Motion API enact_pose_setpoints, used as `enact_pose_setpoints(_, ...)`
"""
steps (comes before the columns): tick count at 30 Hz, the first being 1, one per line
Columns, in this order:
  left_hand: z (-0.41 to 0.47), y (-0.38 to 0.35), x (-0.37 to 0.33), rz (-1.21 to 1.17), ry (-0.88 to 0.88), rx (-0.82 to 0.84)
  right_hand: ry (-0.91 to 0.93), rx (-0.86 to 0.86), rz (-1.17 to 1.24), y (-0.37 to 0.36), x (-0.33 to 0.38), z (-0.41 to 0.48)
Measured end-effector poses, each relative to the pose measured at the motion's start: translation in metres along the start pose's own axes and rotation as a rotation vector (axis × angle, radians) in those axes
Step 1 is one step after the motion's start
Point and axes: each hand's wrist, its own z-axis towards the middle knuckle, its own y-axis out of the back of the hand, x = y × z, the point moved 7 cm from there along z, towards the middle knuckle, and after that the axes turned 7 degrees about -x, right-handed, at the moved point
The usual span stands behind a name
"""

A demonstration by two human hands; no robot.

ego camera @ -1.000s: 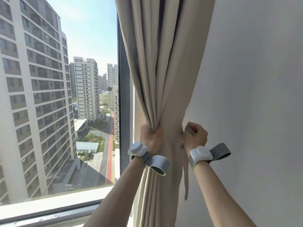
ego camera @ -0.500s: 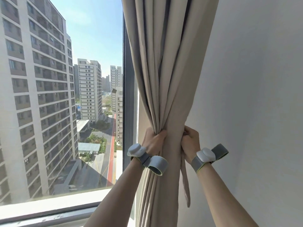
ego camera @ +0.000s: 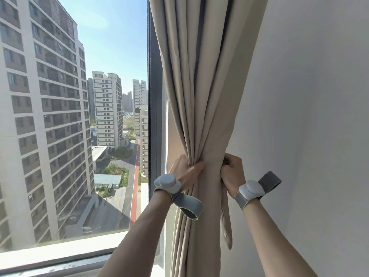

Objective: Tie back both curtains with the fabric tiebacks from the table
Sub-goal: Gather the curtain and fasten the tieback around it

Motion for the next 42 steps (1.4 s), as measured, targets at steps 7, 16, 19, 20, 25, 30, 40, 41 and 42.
enact_pose_setpoints(7,0.005,0.006,0.016,0.084,0.118,0.039,0.061,-0.012,-0.245,-0.002,-0.001,0.004)
enact_pose_setpoints(16,-0.004,0.024,0.018,0.355,0.17,-0.161,-0.028,0.004,-0.582,0.011,-0.001,-0.007)
enact_pose_setpoints(19,-0.007,0.028,0.012,0.382,0.156,-0.231,-0.111,0.021,-0.613,0.013,-0.001,-0.013)
enact_pose_setpoints(20,-0.007,0.031,0.009,0.398,0.133,-0.261,-0.134,0.015,-0.632,0.015,-0.001,-0.015)
enact_pose_setpoints(25,-0.012,0.04,-0.001,0.391,0.056,-0.338,-0.212,0.002,-0.69,0.017,0.005,-0.024)
enact_pose_setpoints(30,-0.015,0.05,0.003,0.326,0.076,-0.345,-0.155,-0.047,-0.581,0.003,0.019,-0.031)
enact_pose_setpoints(40,-0.025,0.067,0.006,0.318,0.046,-0.378,-0.112,0.089,-0.354,-0.035,0.029,-0.052)
enact_pose_setpoints(41,-0.027,0.068,0.006,0.318,0.057,-0.389,-0.084,0.073,-0.398,-0.035,0.03,-0.052)
enact_pose_setpoints(42,-0.028,0.069,0.005,0.321,0.065,-0.403,-0.051,0.061,-0.45,-0.035,0.033,-0.053)
